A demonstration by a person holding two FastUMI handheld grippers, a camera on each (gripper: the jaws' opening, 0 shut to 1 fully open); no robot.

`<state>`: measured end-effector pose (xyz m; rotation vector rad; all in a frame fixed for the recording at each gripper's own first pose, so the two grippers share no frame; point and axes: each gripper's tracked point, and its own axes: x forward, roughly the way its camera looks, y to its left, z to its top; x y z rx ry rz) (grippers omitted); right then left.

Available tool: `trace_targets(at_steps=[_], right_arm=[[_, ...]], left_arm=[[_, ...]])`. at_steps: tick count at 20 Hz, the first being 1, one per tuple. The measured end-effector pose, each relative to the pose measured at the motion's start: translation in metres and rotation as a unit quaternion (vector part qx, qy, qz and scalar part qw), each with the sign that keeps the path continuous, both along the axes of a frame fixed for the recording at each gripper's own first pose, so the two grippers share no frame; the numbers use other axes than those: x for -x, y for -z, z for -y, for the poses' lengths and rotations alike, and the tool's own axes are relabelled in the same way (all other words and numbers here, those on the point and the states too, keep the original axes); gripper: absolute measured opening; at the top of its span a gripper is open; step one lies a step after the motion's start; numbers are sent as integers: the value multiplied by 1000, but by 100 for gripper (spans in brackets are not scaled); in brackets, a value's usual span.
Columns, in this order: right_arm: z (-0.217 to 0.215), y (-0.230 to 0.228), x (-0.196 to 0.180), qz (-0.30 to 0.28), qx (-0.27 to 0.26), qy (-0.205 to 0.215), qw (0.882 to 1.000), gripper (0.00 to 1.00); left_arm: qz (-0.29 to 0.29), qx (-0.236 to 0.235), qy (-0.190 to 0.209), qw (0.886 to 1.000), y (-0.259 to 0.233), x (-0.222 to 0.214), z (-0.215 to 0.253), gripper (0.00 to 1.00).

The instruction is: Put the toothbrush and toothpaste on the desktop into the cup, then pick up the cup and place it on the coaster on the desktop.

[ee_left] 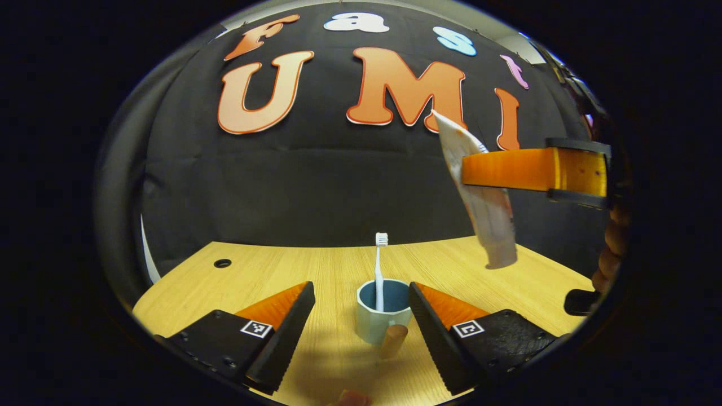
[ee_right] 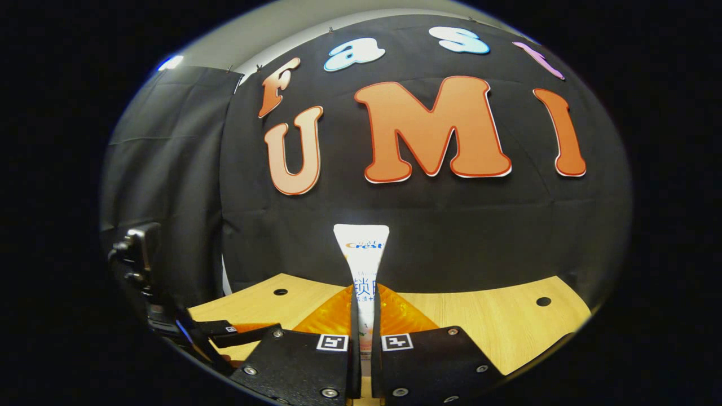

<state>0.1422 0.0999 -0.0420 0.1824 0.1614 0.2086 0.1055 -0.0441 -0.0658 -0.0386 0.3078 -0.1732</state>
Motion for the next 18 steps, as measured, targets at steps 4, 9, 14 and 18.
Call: trace_targets(at_steps=[4, 9, 14, 18], right_arm=[[-18, -1, -14, 10, -13, -14, 1000, 7], [-37, 14, -31, 7, -9, -25, 1000, 7], [-56, 45, -46, -6, -14, -37, 999, 7], [-66, 69, -56, -16, -50, -39, 998, 7]], left_arm=[[25, -10, -27, 999, -24, 22, -31, 99], [71, -20, -54, 996, -60, 40, -53, 99], [91, -13, -60, 994, -74, 50, -54, 99], [83, -10, -72, 994, -62, 60, -68, 99]])
